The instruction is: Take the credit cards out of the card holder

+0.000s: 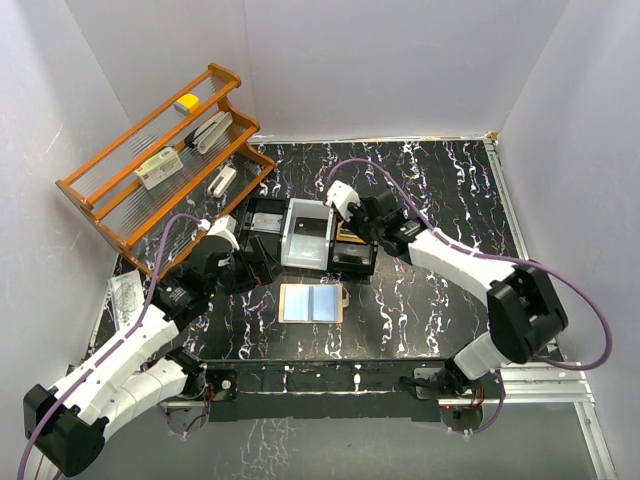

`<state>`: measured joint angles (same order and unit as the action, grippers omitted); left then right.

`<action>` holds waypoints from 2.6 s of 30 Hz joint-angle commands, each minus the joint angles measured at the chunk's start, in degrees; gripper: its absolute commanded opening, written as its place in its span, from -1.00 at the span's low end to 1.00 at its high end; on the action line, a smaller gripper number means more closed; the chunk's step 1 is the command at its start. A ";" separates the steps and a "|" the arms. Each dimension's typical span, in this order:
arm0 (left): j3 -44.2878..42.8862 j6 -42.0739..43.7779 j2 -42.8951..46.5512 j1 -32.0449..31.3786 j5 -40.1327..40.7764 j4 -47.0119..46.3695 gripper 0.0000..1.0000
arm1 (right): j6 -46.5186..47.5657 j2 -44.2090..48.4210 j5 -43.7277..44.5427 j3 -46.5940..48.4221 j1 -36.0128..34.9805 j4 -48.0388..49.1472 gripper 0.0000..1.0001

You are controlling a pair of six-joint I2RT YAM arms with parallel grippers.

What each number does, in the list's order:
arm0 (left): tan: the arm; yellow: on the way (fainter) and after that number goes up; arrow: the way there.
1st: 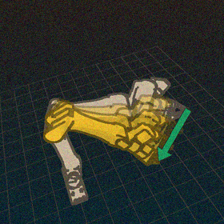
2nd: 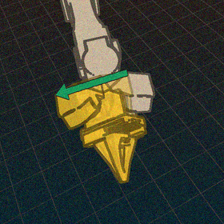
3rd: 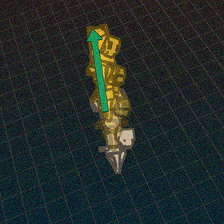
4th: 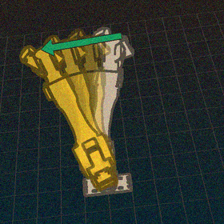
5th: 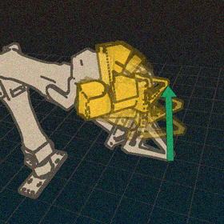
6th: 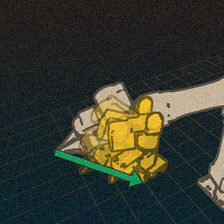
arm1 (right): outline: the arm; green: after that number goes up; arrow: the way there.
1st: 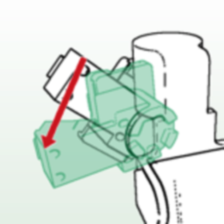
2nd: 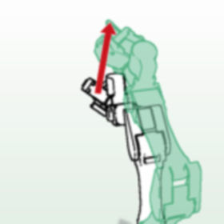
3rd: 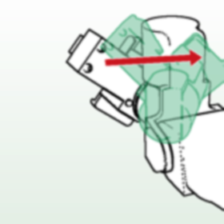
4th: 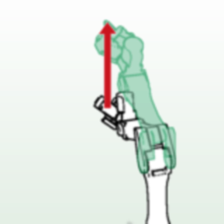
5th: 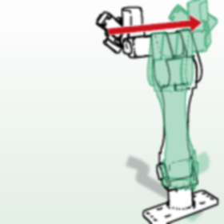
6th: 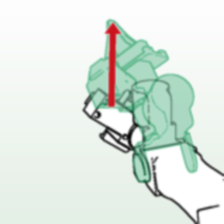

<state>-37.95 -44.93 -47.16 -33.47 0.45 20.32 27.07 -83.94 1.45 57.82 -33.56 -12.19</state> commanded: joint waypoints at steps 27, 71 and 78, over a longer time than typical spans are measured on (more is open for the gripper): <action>-2.71 3.26 2.07 0.24 1.46 4.13 0.97 | 21.04 -17.92 9.86 3.24 -0.89 9.82 -0.79; -33.91 11.45 -11.52 0.24 28.12 25.01 0.97 | -30.11 20.63 22.21 -1.30 0.21 19.08 0.96; -45.68 16.36 -16.74 0.38 38.21 33.04 0.97 | -39.42 35.19 17.27 -0.19 0.25 10.17 0.96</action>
<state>-79.50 -33.71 -62.11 -33.47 29.61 47.18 -3.46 -54.41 19.51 56.51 -33.52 1.56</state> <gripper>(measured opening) 0.985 0.981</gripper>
